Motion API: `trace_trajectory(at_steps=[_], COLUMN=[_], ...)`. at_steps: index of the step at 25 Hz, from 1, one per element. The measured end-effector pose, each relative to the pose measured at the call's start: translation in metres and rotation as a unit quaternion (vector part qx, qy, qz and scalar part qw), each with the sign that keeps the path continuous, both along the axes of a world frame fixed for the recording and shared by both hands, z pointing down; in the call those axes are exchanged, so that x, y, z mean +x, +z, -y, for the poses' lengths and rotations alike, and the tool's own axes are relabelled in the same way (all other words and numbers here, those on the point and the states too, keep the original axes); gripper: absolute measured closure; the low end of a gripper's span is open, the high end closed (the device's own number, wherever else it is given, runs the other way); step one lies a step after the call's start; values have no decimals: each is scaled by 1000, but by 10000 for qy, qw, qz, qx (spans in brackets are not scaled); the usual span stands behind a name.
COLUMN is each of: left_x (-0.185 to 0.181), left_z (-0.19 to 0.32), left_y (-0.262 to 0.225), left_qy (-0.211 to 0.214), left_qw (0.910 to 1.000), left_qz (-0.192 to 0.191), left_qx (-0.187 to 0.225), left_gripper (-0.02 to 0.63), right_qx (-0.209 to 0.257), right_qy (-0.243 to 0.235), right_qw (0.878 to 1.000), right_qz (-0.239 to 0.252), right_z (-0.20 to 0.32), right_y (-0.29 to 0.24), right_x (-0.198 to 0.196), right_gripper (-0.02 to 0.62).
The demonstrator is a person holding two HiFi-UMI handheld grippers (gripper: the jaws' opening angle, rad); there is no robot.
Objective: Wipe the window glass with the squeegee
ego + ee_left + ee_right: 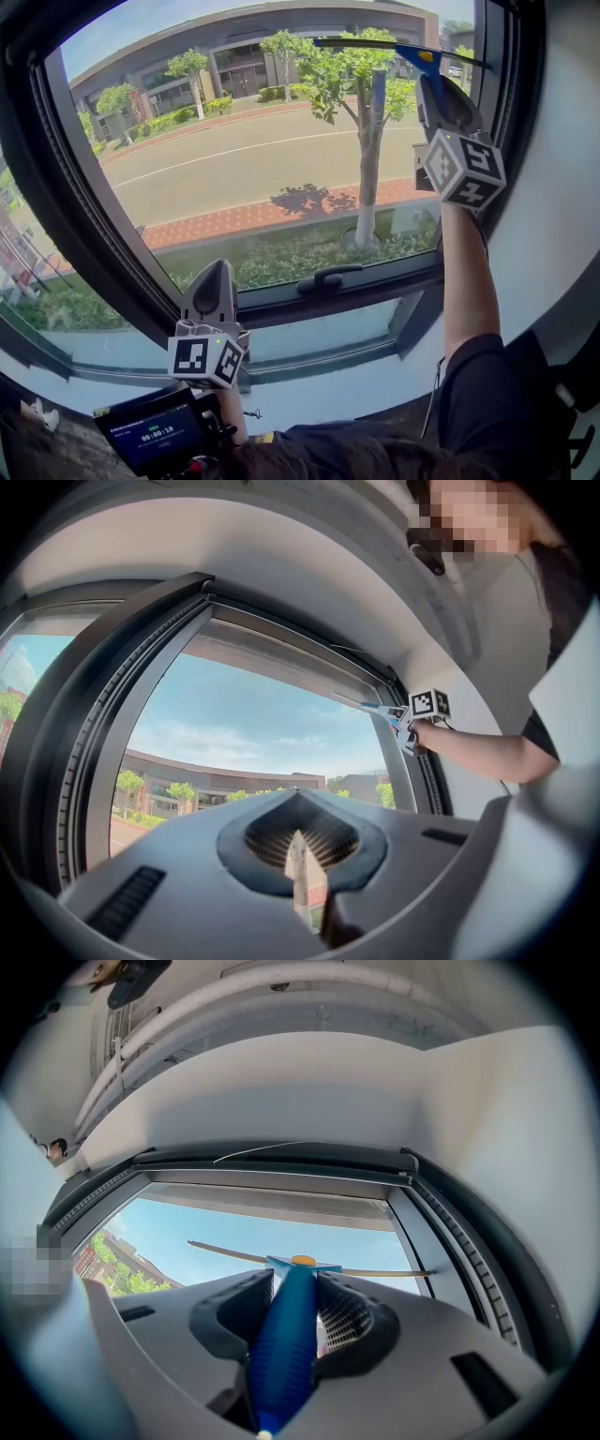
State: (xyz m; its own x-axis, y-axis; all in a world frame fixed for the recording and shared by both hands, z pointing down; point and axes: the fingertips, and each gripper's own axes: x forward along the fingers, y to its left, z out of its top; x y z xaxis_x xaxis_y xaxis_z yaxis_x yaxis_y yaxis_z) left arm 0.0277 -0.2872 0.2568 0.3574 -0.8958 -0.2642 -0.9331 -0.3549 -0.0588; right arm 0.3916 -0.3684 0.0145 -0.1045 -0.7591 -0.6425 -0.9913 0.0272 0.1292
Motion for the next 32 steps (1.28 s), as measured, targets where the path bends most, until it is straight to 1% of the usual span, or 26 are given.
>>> trace_trajectory(at_steps=[20, 32], left_x=[-3, 0], left_z=[0, -1], left_y=[0, 4], left_qy=[-18, 33], left_qw=[10000, 10000], left_qz=[-18, -11], left_qx=[-1, -45], left_gripper=[604, 604], right_qx=[-196, -435], right_qy=[12, 7], right_qw=[9998, 9990], right_qz=[-93, -89], right_z=[1, 0], right_y=[50, 84], right_x=[-2, -2], right_gripper=[454, 454])
